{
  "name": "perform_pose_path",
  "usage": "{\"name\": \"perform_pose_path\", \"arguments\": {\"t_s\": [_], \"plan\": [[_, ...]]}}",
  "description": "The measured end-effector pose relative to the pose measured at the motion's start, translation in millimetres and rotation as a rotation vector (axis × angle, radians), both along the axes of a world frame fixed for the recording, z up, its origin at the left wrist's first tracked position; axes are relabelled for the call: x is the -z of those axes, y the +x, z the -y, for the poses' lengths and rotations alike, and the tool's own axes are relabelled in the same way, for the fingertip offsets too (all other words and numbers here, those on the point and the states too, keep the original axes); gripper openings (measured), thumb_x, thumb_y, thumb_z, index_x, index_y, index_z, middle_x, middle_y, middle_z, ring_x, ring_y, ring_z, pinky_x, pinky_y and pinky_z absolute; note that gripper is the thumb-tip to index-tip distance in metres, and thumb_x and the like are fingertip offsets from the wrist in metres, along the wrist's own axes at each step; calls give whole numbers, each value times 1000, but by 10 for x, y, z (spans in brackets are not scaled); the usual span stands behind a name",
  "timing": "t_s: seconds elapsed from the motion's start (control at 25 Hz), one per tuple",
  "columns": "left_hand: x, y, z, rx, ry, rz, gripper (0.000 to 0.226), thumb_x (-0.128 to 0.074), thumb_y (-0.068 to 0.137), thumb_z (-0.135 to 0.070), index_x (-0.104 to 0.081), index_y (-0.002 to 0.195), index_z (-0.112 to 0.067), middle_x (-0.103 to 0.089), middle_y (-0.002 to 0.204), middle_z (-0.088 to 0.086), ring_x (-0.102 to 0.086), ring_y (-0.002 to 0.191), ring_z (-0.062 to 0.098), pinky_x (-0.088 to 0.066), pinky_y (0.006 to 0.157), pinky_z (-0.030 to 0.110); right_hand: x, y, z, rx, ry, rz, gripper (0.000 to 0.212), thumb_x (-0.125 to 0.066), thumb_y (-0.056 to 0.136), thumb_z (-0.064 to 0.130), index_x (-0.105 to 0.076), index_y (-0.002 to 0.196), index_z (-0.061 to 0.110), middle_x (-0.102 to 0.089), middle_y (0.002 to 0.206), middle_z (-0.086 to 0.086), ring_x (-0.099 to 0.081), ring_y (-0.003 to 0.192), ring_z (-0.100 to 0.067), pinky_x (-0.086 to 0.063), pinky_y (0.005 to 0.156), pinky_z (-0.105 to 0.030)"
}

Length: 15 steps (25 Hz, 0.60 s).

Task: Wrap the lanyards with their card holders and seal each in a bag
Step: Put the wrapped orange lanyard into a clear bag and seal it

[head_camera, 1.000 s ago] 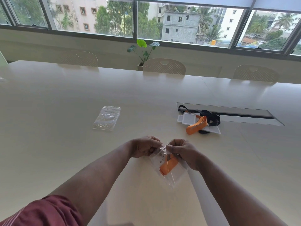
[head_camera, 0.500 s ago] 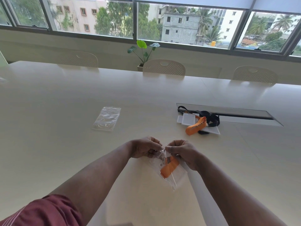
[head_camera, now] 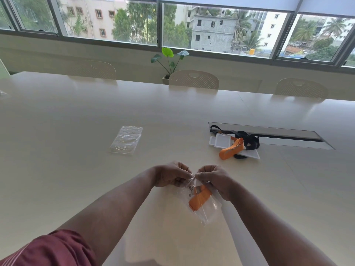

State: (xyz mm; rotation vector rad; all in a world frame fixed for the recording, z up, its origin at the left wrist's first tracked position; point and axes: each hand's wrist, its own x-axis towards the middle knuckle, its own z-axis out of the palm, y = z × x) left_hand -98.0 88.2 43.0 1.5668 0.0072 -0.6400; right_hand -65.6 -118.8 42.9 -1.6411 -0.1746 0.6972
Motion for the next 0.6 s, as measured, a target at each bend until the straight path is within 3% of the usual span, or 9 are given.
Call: {"name": "perform_pose_path", "arguments": {"t_s": [0.16, 0.48, 0.6], "plan": [[-6, 0, -9, -25, -20, -7, 14, -59, 96, -1, -66, 86, -8, -58, 74, 7, -53, 61, 11, -45, 60, 21, 13, -3, 10, -10, 17, -11, 14, -74, 88, 5, -73, 75, 11, -65, 70, -10, -59, 57, -19, -53, 63, -34], [48, 12, -12, -19, 17, 24, 15, -64, 95, -6, -67, 81, -11, -58, 69, 4, -51, 57, 11, -45, 55, 21, -69, -47, -48, -43, -94, 14, 6, -71, 92, 14, -70, 89, 9, -64, 74, -7, -60, 61, -16, -53, 65, -32], [50, 8, -8, -20, 26, 35, 20, -65, 96, -5, -68, 78, -12, -61, 64, 0, -54, 54, 9, -47, 52, 20, -94, -87, -64, -63, -93, 37, 14, -75, 91, 19, -68, 91, 7, -66, 73, -6, -61, 63, -16, -55, 63, -31]]}}
